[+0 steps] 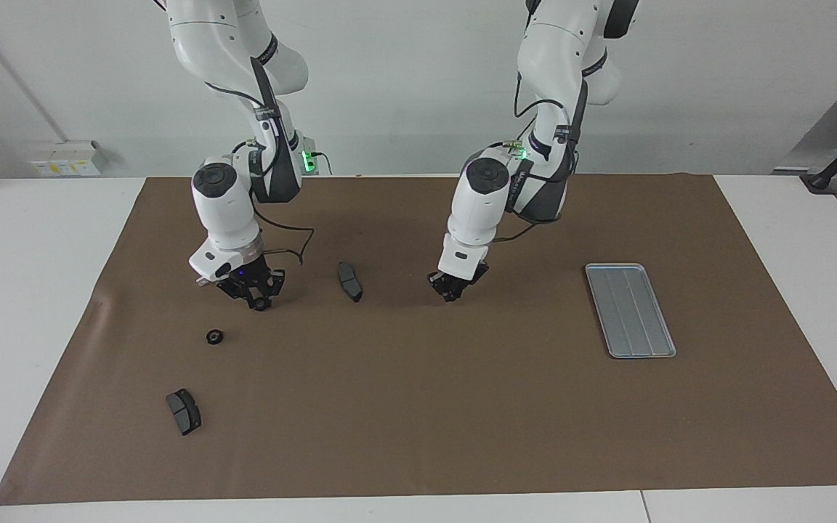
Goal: Place bearing gear from tray to pile
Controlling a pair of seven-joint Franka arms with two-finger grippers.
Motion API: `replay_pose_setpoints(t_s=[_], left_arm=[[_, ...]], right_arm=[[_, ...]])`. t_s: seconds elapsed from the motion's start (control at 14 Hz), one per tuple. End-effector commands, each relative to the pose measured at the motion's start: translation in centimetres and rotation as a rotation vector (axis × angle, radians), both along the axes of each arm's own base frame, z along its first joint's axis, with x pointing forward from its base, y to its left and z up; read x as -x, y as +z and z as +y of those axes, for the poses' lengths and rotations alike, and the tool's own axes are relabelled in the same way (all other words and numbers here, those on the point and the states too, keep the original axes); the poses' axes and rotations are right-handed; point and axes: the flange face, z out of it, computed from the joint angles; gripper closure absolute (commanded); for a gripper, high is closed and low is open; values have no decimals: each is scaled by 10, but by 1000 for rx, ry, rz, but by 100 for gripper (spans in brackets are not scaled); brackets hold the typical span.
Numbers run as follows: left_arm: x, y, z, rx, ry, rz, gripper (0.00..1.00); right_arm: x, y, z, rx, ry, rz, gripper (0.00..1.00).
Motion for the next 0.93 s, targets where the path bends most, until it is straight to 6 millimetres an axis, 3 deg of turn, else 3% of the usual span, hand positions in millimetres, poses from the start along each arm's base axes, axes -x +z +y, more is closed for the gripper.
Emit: replay_pose_setpoints(t_s=[0.0,0.07,0.14,0.21,0.36,0.5,0.71,0.85], left_arm=[[2,-5,-16,-4,6,-8,72],[1,-4,-18,7,6,-24,29],[5,-3,-23,6,-10,-33,8],[5,0,-26,-9,-33,-48,0],[-5,10,-24,-13,-34,-67,0],[-28,28,-7,-13,-2,-83,0],[-78,96,79,-36,87,-81,0],[-96,127,146,-46,65,-78,0]], right_arm=[[3,1,0,-25,-10,-17,90],[0,2,0,-25,-8,-23,90],[-2,2,0,-26,-4,-38,65],[-2,2,0,-28,-7,-47,1],[-5,4,1,-29,-7,-55,0],[-18,31,11,-37,-11,-99,0],[-32,74,50,-49,-34,-73,0],[-42,105,99,-66,-87,-60,0]])
